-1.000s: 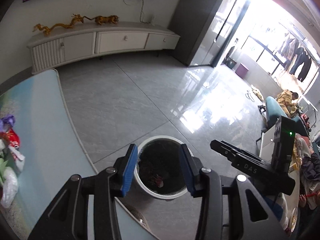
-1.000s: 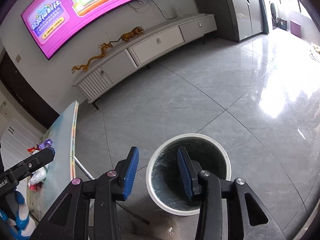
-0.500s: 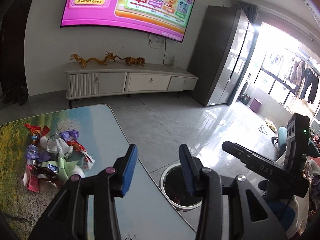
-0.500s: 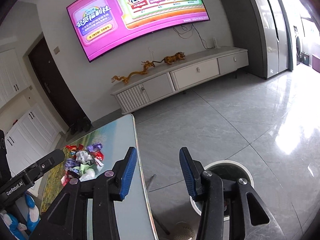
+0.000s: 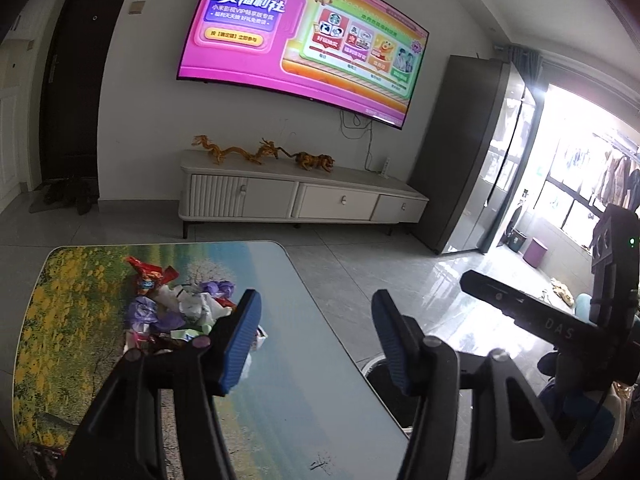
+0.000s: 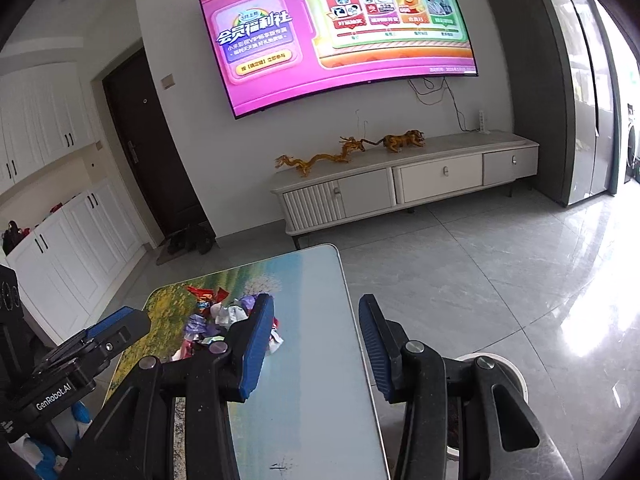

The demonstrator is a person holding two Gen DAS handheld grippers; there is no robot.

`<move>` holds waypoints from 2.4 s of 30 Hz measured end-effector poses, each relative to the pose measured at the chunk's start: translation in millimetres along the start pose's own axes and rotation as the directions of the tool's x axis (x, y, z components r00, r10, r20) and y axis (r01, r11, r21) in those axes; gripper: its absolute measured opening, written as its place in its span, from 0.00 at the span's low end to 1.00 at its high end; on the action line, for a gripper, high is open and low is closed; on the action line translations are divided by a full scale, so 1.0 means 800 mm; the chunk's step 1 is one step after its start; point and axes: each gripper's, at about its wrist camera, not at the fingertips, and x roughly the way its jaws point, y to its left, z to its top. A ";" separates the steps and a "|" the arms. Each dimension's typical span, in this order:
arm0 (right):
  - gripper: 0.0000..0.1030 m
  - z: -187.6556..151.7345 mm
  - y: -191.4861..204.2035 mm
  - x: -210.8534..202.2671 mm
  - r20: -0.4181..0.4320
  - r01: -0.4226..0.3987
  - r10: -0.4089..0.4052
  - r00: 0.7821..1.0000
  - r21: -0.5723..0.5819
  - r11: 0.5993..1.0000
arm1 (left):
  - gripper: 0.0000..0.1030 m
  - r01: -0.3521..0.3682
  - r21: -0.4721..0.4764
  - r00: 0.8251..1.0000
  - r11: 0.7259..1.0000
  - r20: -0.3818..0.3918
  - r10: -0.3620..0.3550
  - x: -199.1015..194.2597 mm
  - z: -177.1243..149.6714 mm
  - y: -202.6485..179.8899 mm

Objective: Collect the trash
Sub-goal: 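Move both open tools back over the wrapper pile on the table, then grasp a brown snack bag with the left tool while the right tool grasps a red chip bag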

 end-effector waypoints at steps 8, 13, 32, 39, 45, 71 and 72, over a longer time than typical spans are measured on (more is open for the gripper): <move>0.41 0.009 0.045 0.020 -0.016 -0.042 0.041 0.999 -0.047 0.998 | 0.54 -0.091 -0.056 0.996 0.994 0.010 0.092 -0.017 -0.003 0.053; 0.41 0.009 0.061 0.036 -0.038 -0.051 0.048 0.998 -0.072 0.996 | 0.54 -0.119 -0.097 0.993 0.988 -0.018 0.118 -0.011 -0.008 0.076; 0.41 -0.009 0.071 0.122 -0.167 -0.111 0.093 0.982 -0.104 0.988 | 0.54 -0.217 -0.175 0.971 0.960 -0.143 0.193 0.043 -0.038 0.134; 0.41 -0.020 0.061 0.165 -0.229 -0.139 0.112 0.967 -0.104 0.985 | 0.54 -0.306 -0.195 0.939 0.932 -0.220 0.263 0.056 -0.071 0.179; 0.41 -0.034 0.048 0.210 -0.292 -0.163 0.127 0.948 -0.103 0.981 | 0.54 -0.302 -0.220 0.924 0.928 -0.306 0.228 0.076 -0.106 0.202; 0.41 -0.075 0.059 0.354 -0.501 -0.262 0.165 0.850 -0.130 0.956 | 0.30 -0.277 -0.269 0.880 0.922 -0.457 0.131 0.201 -0.122 0.205; 0.41 -0.076 0.060 0.359 -0.506 -0.265 0.166 0.846 -0.131 0.955 | 0.28 -0.270 -0.273 0.882 0.923 -0.455 0.123 0.201 -0.123 0.205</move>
